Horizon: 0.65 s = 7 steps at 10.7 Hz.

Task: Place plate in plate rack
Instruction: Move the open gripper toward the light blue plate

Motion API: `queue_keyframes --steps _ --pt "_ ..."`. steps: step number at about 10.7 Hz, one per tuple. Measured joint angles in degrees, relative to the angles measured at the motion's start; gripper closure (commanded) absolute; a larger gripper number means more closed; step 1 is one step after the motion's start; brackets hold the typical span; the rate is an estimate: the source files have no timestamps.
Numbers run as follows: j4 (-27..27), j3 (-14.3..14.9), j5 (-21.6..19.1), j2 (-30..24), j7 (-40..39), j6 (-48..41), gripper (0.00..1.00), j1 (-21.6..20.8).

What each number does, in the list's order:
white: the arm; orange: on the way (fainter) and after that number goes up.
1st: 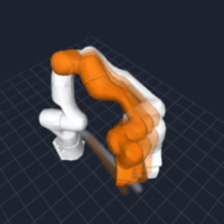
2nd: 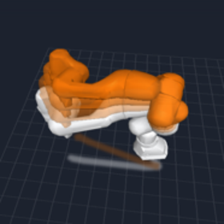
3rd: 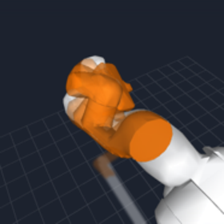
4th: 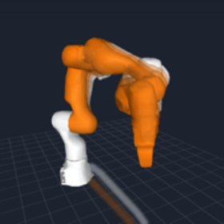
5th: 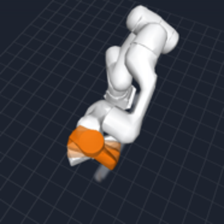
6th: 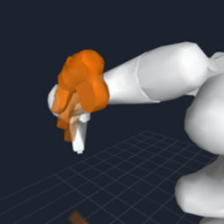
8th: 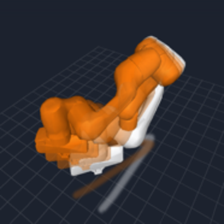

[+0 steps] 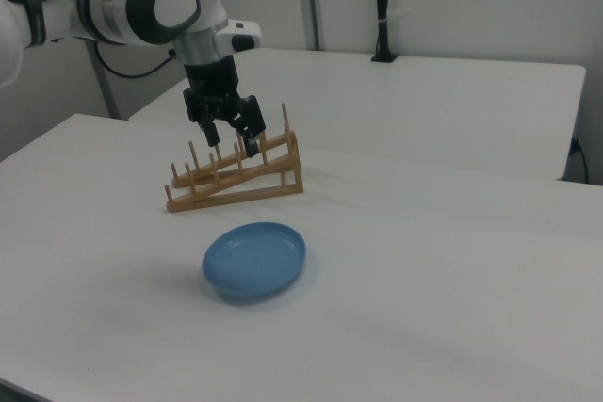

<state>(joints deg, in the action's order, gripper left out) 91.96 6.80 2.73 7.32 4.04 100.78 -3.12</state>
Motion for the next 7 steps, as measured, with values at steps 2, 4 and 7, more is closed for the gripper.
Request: queue_keyframes --steps 2,4,7 --pt "-0.1 0.1 0.0 0.1 0.0 0.0 0.0 0.7" --pt "-0.2 0.1 0.0 0.1 -0.1 0.0 0.0 0.9" --pt "-0.5 0.1 0.0 0.2 -0.1 1.3 0.0 0.9"
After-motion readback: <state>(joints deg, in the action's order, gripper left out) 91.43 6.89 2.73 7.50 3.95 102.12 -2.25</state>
